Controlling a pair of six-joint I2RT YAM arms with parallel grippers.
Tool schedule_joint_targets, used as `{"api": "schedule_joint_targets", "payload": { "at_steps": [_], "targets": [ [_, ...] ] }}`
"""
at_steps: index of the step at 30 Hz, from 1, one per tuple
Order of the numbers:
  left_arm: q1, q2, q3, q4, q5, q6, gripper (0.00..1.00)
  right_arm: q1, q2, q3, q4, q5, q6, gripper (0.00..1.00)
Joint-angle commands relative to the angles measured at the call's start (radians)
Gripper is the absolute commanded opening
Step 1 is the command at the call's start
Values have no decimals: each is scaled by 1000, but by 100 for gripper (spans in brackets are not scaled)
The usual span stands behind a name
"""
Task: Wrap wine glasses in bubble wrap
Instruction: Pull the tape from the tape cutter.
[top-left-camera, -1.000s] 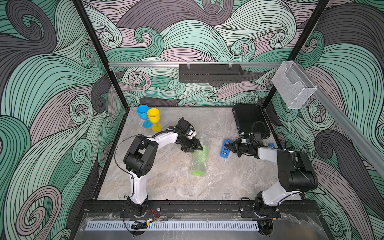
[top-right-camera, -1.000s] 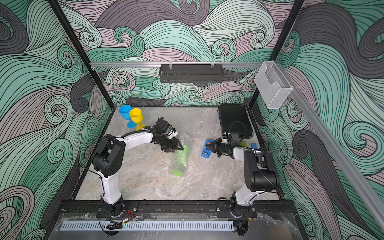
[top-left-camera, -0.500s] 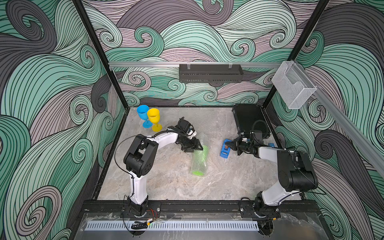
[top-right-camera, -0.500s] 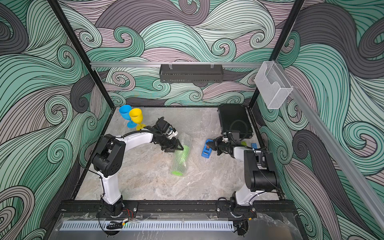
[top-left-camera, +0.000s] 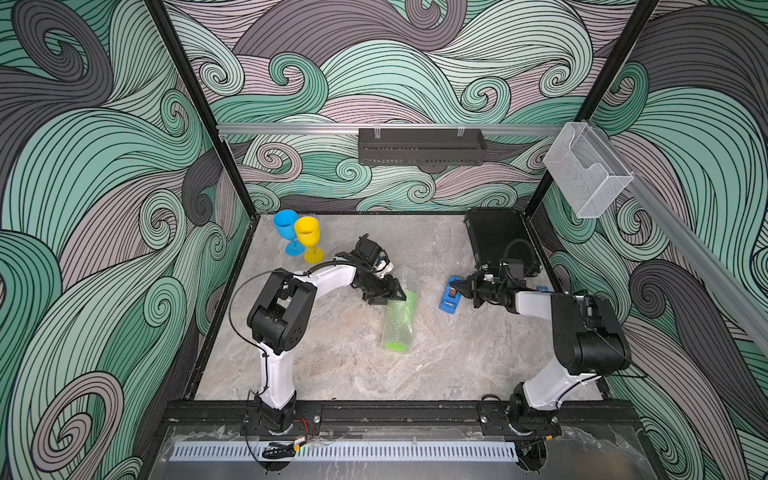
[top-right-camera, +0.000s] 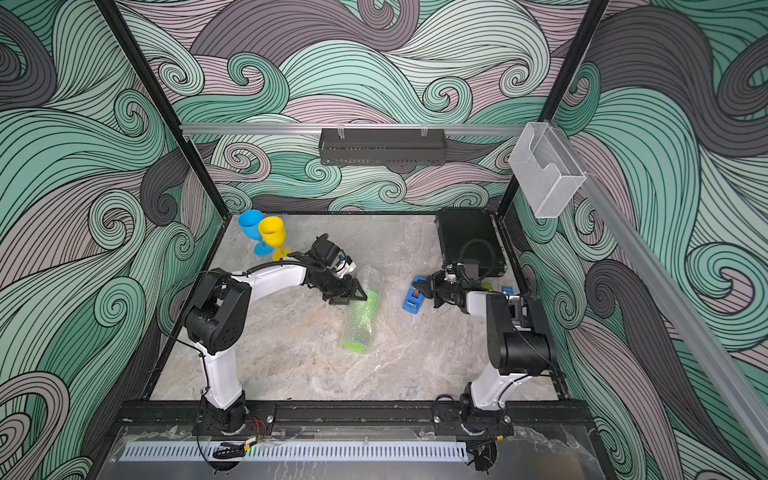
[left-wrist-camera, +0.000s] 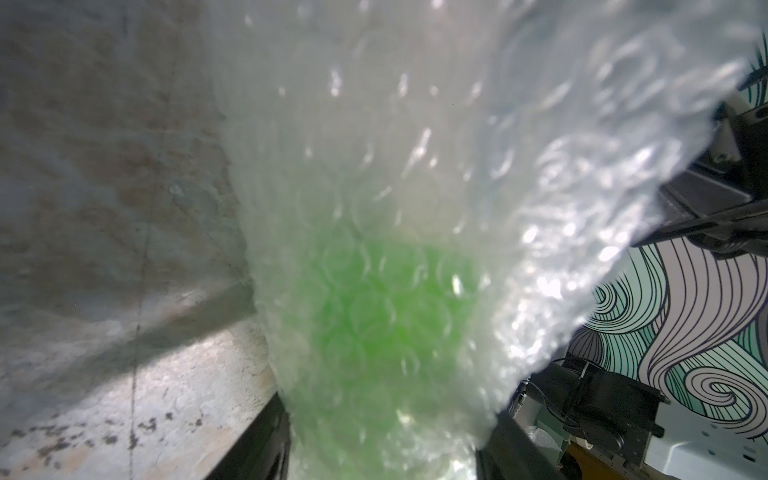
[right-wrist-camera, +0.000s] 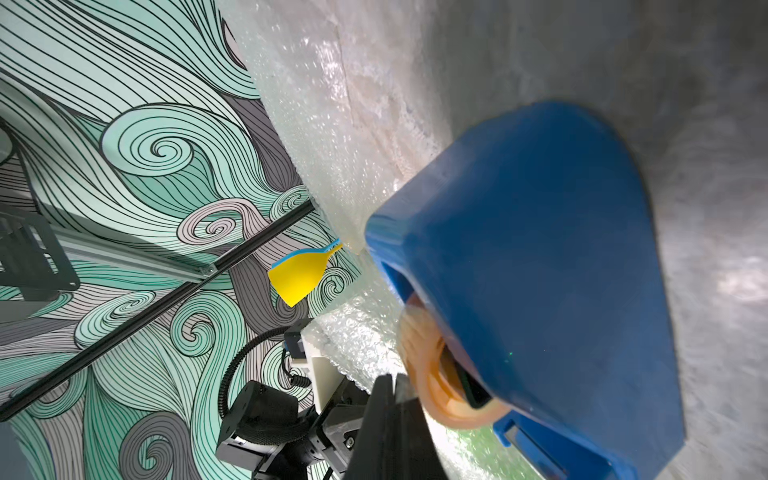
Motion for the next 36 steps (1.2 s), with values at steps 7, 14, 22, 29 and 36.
{"api": "schedule_joint_targets", "payload": {
  "at_steps": [7,14,22,29,36],
  "targets": [
    [-27,54,-27,-98,-106,5,63,-4,-161,69,-107,-3,-30,0],
    [-28,57,-22,-102,-106,5,63,-4,-65,25,-56,-6,-52,0],
    [-28,57,-28,-98,-100,-1,63,0,-112,23,-54,0,-21,0],
    [-29,58,-29,-97,-100,0,63,2,-193,79,-163,14,-56,0],
    [-29,50,-37,-94,-100,-1,63,15,-205,-6,-117,18,-47,0]
  ]
}}
